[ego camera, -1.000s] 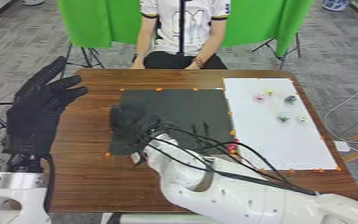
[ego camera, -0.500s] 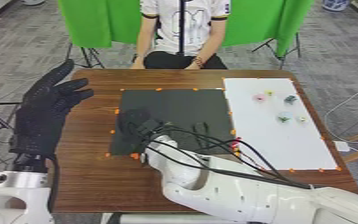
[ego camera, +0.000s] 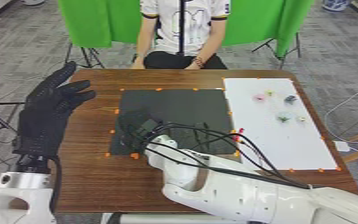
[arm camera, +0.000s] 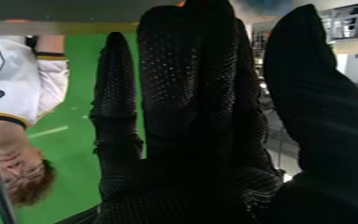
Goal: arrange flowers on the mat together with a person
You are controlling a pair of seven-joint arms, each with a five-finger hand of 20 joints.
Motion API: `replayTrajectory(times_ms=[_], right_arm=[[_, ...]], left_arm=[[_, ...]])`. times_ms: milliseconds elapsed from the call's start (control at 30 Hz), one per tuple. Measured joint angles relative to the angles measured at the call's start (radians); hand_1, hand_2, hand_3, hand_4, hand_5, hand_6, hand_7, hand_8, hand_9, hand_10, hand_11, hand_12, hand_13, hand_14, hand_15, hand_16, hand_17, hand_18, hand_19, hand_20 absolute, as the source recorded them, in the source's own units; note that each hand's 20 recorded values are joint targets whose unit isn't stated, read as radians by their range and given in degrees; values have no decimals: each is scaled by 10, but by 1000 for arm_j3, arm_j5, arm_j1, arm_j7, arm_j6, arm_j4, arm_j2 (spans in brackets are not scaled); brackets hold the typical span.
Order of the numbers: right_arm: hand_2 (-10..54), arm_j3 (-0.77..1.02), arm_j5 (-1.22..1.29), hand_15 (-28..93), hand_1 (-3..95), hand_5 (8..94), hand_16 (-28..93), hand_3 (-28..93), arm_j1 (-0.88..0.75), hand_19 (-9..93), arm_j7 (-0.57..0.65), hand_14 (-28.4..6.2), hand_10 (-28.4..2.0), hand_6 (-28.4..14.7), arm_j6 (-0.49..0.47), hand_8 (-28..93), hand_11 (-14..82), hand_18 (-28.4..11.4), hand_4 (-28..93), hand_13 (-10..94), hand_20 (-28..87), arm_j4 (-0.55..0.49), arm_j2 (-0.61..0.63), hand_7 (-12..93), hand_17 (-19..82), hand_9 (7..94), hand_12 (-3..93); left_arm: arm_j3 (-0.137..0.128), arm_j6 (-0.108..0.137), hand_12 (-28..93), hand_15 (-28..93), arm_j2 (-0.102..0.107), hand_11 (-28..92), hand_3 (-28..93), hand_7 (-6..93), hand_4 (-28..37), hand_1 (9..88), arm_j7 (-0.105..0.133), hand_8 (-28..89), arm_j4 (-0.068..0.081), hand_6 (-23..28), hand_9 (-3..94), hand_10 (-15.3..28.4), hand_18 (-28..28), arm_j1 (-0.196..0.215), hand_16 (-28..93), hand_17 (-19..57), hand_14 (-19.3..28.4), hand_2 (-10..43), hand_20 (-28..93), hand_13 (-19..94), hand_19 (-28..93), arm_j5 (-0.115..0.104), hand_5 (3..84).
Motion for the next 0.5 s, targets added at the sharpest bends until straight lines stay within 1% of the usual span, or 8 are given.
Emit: replayTrajectory(times_ms=[233, 300, 400, 500], right_arm=[[-95, 6, 0, 582, 442, 668, 199, 652, -6, 779, 5, -62, -94, 29, -10, -126, 348, -172, -283, 764, 108, 0, 0, 162, 287, 810, 206], [-95, 14, 2, 583, 439, 662, 198, 652, -11, 779, 5, -63, -97, 27, -11, -126, 348, -173, -283, 762, 109, -5, 0, 160, 286, 805, 206], [-95, 38, 17, 584, 427, 653, 198, 652, -20, 778, 0, -68, -104, 22, -24, -125, 347, -175, -283, 754, 108, -28, 1, 158, 281, 789, 204], [-95, 92, 79, 576, 406, 647, 189, 660, -34, 767, -9, -80, -115, 17, -68, -124, 322, -179, -283, 738, 103, -84, 6, 154, 267, 777, 191]], left_arm=[[0, 0, 119, 564, -6, 276, 790, 166, -283, 215, -4, -110, 0, 62, 351, 196, 235, 1, -93, -90, 275, -2, 182, 253, 488, 1, 332], [-4, 1, 119, 564, -7, 276, 789, 166, -283, 216, -6, -109, 0, 62, 352, 196, 235, 6, -93, -90, 275, -1, 182, 253, 488, 2, 332], [-25, 4, 118, 564, -9, 276, 789, 166, -283, 216, -6, -110, -8, 62, 352, 197, 235, 31, -94, -90, 276, -1, 182, 252, 489, 2, 333], [-60, 18, 118, 565, -9, 277, 789, 166, -283, 216, 1, -110, -24, 62, 352, 197, 235, 79, -94, -90, 276, -1, 182, 252, 489, 2, 333]])
